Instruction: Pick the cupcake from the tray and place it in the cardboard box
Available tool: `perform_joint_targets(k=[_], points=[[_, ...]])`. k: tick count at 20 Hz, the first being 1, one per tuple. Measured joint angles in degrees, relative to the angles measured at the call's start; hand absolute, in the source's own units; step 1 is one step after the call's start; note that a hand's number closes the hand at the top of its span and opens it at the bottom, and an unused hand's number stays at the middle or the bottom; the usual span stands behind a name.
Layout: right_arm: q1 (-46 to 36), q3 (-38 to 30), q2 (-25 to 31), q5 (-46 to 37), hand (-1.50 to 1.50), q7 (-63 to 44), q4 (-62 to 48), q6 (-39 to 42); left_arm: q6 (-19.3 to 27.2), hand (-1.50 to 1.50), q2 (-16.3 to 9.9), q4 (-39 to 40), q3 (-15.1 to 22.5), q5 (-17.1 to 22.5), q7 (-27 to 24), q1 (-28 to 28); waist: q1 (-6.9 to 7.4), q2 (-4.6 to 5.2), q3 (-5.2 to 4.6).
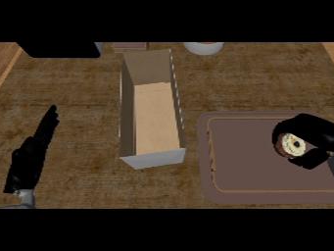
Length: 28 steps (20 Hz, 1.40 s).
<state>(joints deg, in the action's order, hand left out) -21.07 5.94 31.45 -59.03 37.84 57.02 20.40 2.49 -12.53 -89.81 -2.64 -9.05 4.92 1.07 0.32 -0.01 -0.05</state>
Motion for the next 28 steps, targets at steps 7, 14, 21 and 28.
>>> perform_joint_targets(k=[7,14,21,28], points=[[1.38,-3.45,-3.64,-0.57,1.50,-4.82,2.14,-7.24,1.43,0.00,1.61,1.62,0.56,-1.92,-0.98,0.08,-0.60,-0.27,-0.08],[9.62,-11.65,-12.35,-1.75,1.50,-31.82,6.85,-15.73,2.43,0.00,0.53,1.29,-2.20,-1.33,0.03,2.13,-5.71,-2.24,-0.77],[18.04,-9.50,-22.58,-10.33,1.50,-53.71,21.82,-23.06,2.27,0.00,0.15,0.47,-2.85,-0.90,0.27,3.08,-6.11,-2.34,-0.98],[22.05,4.01,-29.79,-12.36,1.50,-68.28,44.19,-24.77,1.65,0.00,0.58,0.21,-1.58,-1.15,0.61,1.99,-3.98,-1.58,-0.33]])
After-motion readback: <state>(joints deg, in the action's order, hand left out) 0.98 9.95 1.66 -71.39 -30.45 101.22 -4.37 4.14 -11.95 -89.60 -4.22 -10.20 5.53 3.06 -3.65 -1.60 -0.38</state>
